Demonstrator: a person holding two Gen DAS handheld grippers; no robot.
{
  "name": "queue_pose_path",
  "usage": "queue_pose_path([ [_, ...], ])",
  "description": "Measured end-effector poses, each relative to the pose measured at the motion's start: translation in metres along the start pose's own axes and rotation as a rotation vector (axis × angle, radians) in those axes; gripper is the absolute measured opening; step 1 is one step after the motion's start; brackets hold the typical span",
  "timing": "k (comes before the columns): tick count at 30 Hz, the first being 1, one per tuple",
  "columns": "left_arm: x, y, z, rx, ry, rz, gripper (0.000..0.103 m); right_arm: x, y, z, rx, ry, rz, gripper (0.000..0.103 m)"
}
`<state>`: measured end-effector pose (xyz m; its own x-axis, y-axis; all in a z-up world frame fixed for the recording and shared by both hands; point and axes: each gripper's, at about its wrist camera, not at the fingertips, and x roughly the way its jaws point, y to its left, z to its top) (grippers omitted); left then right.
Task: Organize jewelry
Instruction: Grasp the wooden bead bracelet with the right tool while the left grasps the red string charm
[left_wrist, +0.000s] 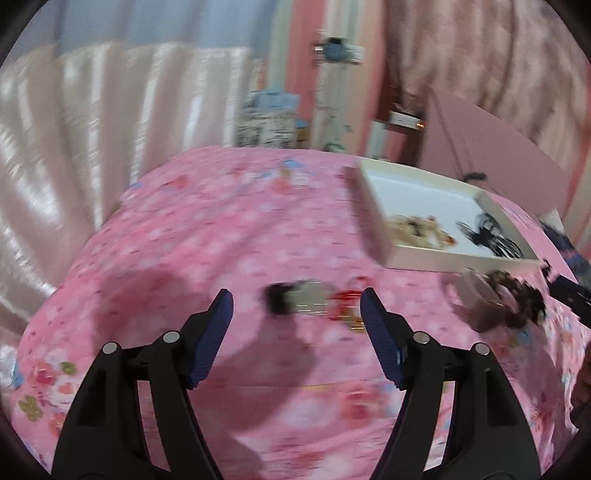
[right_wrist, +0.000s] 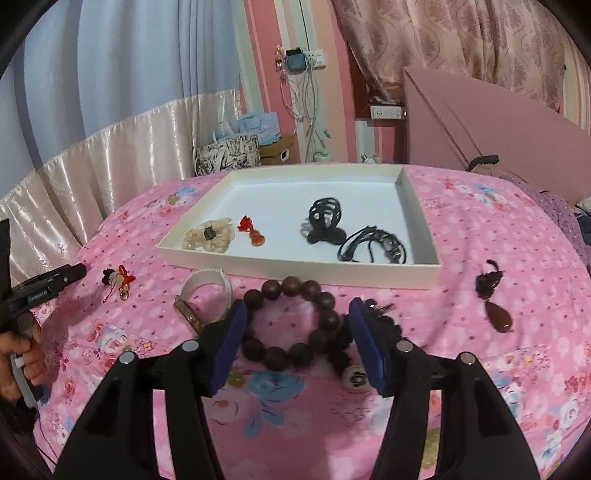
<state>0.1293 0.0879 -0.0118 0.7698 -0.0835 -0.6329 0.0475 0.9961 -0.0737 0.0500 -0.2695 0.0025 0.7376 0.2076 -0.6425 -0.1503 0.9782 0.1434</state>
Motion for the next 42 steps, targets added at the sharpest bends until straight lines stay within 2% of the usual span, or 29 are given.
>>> queue_pose_path([
  [3, 0.005, -0.027, 0.002, 0.040, -0.003, -0.024, 0.071, 0.005, 0.001, -0.001, -0.001, 0.010, -0.003, 0.057],
  [10, 0.031, -0.059, 0.014, 0.074, 0.010, 0.000, 0.070, 0.011, -0.013, 0.001, 0.009, 0.021, -0.029, 0.057],
  [13, 0.046, -0.066, 0.014, 0.081, 0.043, 0.002, 0.058, 0.018, -0.016, 0.006, -0.001, 0.030, -0.038, 0.057],
  [16, 0.060, -0.070, 0.013, 0.076, 0.071, -0.001, 0.050, 0.038, -0.010, 0.020, -0.067, 0.055, -0.034, 0.056],
  [18, 0.065, -0.072, 0.011, 0.072, 0.079, -0.008, 0.044, 0.049, -0.005, 0.023, -0.090, 0.078, -0.024, 0.043],
  [21, 0.071, -0.075, 0.009, 0.082, 0.096, -0.014, 0.037, 0.071, -0.003, 0.023, -0.100, 0.131, -0.034, 0.034],
  [25, 0.076, -0.069, 0.007, 0.054, 0.119, -0.033, 0.031, 0.089, -0.006, 0.012, -0.080, 0.204, -0.026, 0.033],
  [29, 0.083, -0.067, 0.006, 0.041, 0.152, -0.054, 0.023, 0.093, -0.002, 0.012, -0.124, 0.221, -0.020, 0.033],
  [30, 0.084, -0.069, 0.006, 0.048, 0.160, -0.056, 0.021, 0.093, -0.003, 0.011, -0.126, 0.222, -0.014, 0.033],
  [32, 0.087, -0.071, 0.005, 0.056, 0.174, -0.062, 0.007, 0.093, -0.008, 0.011, -0.106, 0.218, 0.006, 0.033],
  [34, 0.088, -0.070, 0.004, 0.051, 0.179, -0.076, 0.001, 0.090, -0.007, 0.009, -0.105, 0.208, -0.010, 0.028],
  [35, 0.088, -0.068, 0.004, 0.044, 0.182, -0.087, 0.000, 0.089, -0.007, 0.009, -0.106, 0.203, -0.015, 0.026],
  [36, 0.088, -0.067, 0.004, 0.034, 0.182, -0.096, 0.000, 0.088, -0.008, 0.009, -0.103, 0.199, -0.013, 0.019],
  [42, 0.070, -0.074, 0.004, 0.070, 0.116, -0.131, 0.000, 0.058, -0.006, 0.012, -0.069, 0.094, 0.000, 0.018],
])
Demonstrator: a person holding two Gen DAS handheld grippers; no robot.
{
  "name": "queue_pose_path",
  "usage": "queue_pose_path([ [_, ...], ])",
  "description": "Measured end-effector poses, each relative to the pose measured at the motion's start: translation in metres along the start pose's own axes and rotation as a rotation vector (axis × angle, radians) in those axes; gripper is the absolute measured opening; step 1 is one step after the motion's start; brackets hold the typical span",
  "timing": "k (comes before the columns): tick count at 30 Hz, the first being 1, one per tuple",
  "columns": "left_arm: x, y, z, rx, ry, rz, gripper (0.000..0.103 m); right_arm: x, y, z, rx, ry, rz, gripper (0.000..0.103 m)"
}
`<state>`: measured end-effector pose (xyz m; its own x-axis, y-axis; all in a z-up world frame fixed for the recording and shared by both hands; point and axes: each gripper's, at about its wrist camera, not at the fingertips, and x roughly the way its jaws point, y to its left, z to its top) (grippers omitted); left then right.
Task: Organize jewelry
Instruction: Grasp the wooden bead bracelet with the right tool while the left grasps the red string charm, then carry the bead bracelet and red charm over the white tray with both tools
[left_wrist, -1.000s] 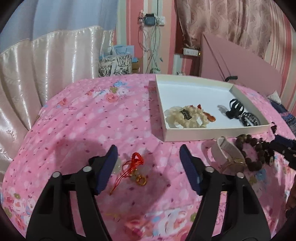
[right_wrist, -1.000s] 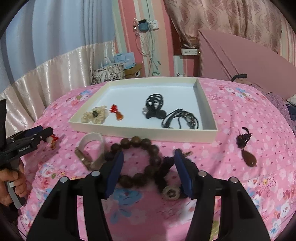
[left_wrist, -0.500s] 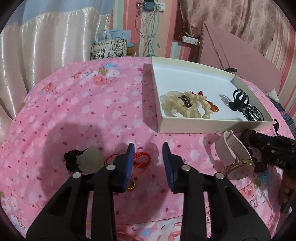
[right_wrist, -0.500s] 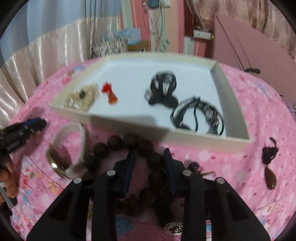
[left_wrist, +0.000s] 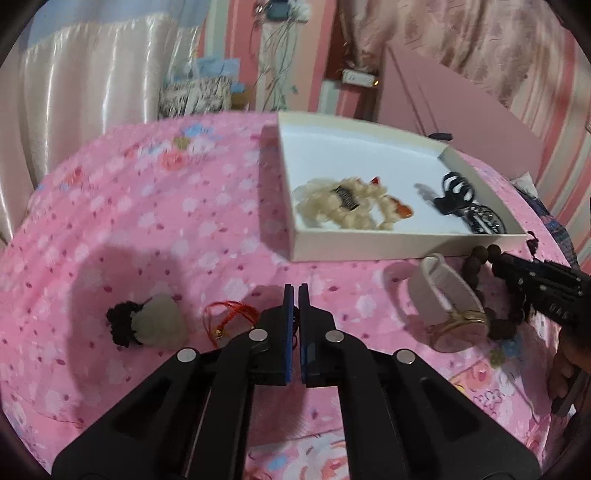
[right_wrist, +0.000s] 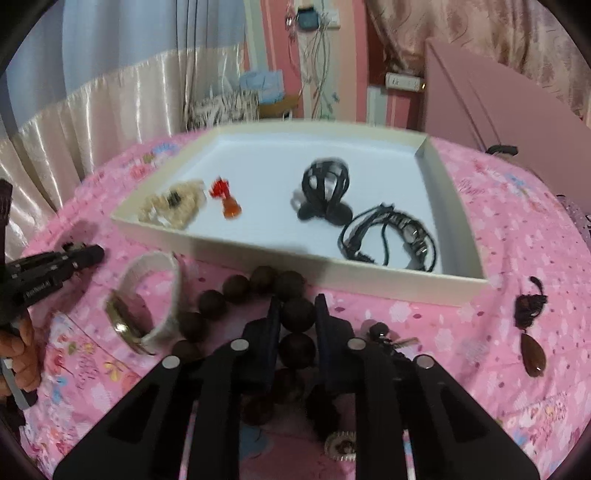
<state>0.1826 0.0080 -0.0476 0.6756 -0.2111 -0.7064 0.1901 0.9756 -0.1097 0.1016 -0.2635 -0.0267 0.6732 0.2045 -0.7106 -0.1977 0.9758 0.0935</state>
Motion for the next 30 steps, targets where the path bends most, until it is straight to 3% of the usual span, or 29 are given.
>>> queue_pose_path([
  [8, -0.043, -0.005, 0.025, -0.036, -0.098, -0.090, 0.000, -0.059, 0.005, 0.026, -0.025, -0.146, 0.085, 0.018],
  [12, -0.057, -0.013, 0.041, -0.037, -0.129, -0.108, 0.000, -0.076, 0.002, 0.040, -0.014, -0.204, 0.085, 0.018],
  [14, -0.059, -0.018, 0.049, -0.035, -0.140, -0.103, 0.000, -0.081, 0.001, 0.047, -0.020, -0.235, 0.045, 0.018],
  [18, -0.062, -0.029, 0.060, -0.033, -0.164, -0.093, 0.000, -0.083, -0.002, 0.054, -0.052, -0.255, -0.006, 0.018],
  [30, -0.044, -0.067, 0.095, 0.022, -0.189, -0.098, 0.000, -0.072, -0.015, 0.083, -0.074, -0.273, -0.037, 0.018],
])
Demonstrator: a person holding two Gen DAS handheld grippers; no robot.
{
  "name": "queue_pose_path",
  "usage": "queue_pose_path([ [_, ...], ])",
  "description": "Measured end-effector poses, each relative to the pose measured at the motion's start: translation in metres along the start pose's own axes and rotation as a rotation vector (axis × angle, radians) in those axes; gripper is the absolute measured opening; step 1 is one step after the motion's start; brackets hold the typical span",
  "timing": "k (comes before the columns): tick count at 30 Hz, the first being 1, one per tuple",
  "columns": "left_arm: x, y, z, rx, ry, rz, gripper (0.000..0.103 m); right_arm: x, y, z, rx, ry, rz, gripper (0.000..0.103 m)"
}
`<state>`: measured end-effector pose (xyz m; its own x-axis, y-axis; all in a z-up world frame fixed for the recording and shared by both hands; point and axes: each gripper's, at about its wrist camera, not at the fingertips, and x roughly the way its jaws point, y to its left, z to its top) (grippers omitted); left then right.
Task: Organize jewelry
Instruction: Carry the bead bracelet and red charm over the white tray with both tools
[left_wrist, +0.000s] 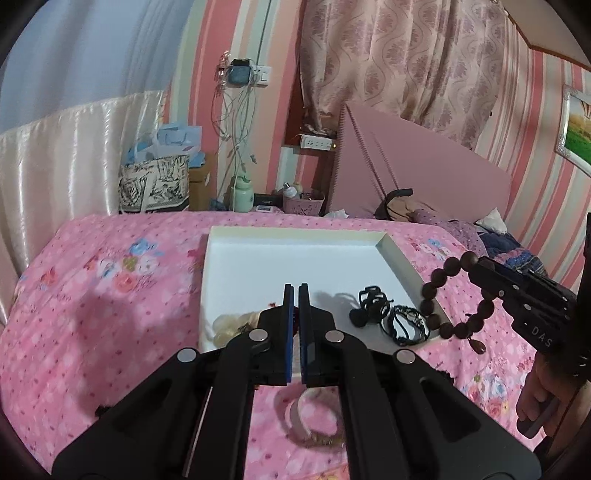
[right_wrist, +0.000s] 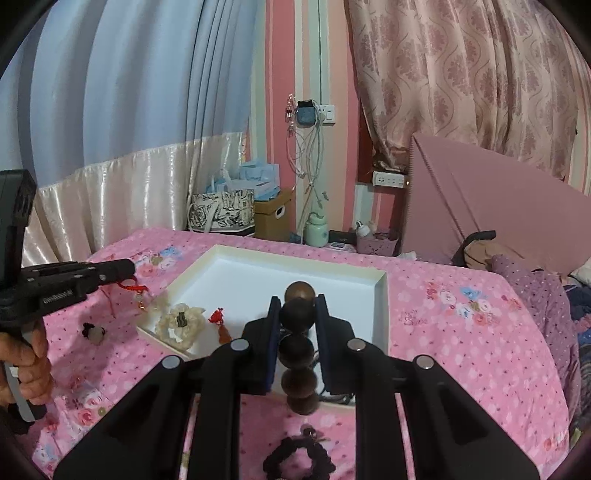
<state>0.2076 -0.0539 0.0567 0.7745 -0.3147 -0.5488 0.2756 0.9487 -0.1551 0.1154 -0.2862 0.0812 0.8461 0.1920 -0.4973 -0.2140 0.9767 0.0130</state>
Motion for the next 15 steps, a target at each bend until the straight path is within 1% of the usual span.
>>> queue_pose_path([
  [4, 0.009, -0.010, 0.010, 0.046, -0.020, 0.036, 0.000, 0.009, -0.003, 0.008, 0.011, -0.006, 0.016, 0.018],
  [6, 0.011, -0.014, 0.015, 0.072, -0.038, 0.059, 0.000, 0.015, -0.007, 0.012, 0.036, -0.008, 0.047, 0.018],
  [12, 0.024, -0.011, 0.030, 0.079, -0.053, 0.061, 0.000, 0.036, -0.019, 0.020, 0.070, -0.011, 0.067, 0.018],
  [15, 0.034, -0.011, 0.035, 0.098, -0.055, 0.095, 0.000, 0.047, -0.021, 0.021, 0.074, -0.007, 0.071, 0.018],
])
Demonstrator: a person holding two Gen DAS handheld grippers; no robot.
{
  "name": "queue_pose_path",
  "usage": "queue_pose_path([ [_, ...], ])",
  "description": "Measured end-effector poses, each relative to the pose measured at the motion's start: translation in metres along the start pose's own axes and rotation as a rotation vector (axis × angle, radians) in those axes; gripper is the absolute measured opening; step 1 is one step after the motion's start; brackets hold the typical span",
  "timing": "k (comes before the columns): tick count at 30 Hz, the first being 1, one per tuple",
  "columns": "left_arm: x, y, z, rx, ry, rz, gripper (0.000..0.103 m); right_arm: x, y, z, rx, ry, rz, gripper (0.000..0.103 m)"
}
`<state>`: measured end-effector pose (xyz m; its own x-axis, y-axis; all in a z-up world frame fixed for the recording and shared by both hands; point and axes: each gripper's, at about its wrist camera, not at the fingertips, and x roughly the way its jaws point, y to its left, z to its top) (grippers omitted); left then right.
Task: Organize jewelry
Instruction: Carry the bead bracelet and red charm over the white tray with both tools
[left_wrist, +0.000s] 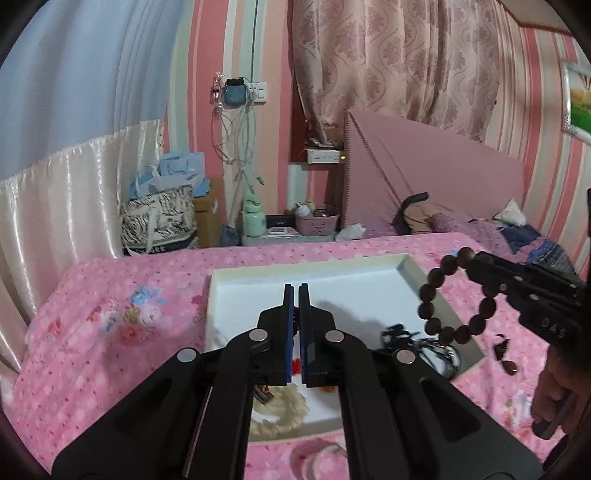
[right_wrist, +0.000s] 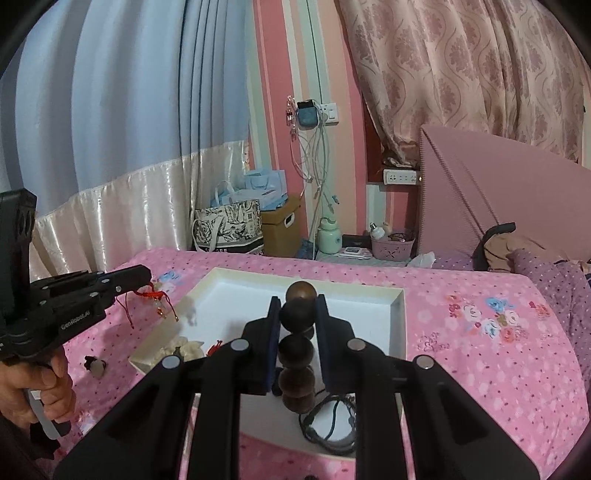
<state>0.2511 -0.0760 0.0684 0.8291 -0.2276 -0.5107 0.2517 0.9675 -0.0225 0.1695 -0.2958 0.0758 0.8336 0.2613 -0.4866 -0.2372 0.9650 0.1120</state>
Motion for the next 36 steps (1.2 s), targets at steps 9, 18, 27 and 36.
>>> queue_pose_path([
  [9, 0.042, 0.007, 0.007, -0.020, 0.024, 0.009, 0.000, 0.036, -0.008, 0.006, -0.017, 0.020, -0.017, 0.018],
  [18, 0.079, 0.038, 0.002, -0.108, 0.056, -0.091, 0.000, 0.072, -0.025, -0.005, 0.005, 0.080, -0.018, 0.018],
  [27, 0.111, 0.045, -0.018, -0.129, 0.157, -0.091, 0.000, 0.094, -0.046, -0.019, 0.058, 0.147, -0.040, 0.018],
  [36, 0.128, 0.048, -0.029, -0.138, 0.228, -0.039, 0.000, 0.106, -0.054, -0.029, 0.051, 0.217, -0.092, 0.018],
])
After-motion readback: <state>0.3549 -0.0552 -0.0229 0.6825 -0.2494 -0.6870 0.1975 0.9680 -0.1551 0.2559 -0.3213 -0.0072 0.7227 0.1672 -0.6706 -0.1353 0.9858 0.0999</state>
